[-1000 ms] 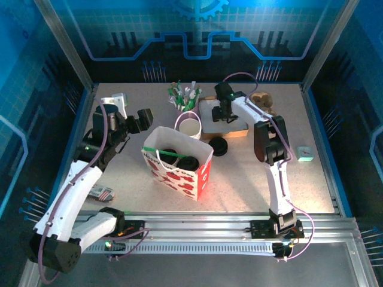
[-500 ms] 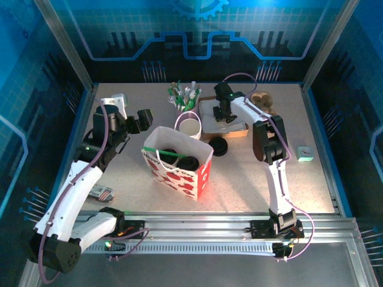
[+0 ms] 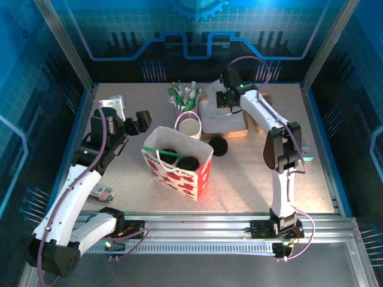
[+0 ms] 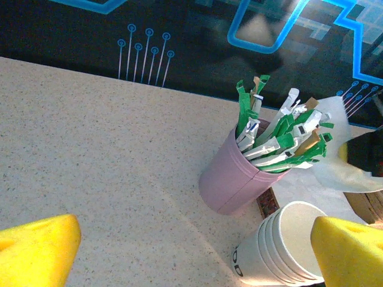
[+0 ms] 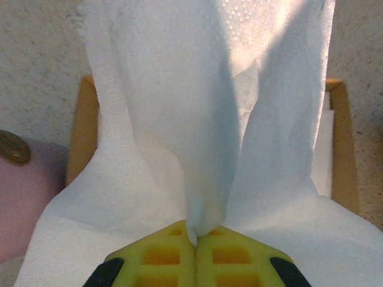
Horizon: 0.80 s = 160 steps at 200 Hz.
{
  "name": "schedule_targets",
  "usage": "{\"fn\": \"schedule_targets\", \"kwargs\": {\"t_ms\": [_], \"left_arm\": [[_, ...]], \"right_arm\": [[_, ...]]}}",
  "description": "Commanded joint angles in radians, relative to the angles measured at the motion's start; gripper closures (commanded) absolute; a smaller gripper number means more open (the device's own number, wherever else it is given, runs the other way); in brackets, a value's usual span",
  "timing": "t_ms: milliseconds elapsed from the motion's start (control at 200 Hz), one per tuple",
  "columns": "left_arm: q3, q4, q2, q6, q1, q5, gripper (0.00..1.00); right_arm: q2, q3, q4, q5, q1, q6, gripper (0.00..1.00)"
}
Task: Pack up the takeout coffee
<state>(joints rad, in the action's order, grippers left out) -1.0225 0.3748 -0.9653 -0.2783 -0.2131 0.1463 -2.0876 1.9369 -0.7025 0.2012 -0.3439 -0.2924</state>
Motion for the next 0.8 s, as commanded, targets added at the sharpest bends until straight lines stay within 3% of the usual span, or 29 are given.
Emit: {"fn": "schedule_targets", "kwargs": {"t_ms": [0,180,425,600,795], "left_arm": [[0.015,-0.025,0.021,0.024,0.008,0.019,0.01],[0.020,-0.033,0.028,0.022,0.009,0.016,0.01],[0.034,-0.043,0.049,0.019,0.011,0.019,0.01],[0.037,-0.048,0.055,0.013,0.011,0.016,0.01],[0.045,-0.050,0.068,0.015,0.011,0.022,0.01]], "right_arm": [[0.131,-0.041,0.004,-0.021,-0.002,-0.020,0.95],[0.409,-0.168,0.135,-0.064,-0.042,-0.024,0.99],[0.796,-0.456,0.430,-0.250,-0.183,-0.021,1.00],[0.926,-0.580,0.519,-0.297,-0.346,0.022,1.00],[0.912,-0.633,0.491,-0.290,-0.515,0.056,1.00]]}}
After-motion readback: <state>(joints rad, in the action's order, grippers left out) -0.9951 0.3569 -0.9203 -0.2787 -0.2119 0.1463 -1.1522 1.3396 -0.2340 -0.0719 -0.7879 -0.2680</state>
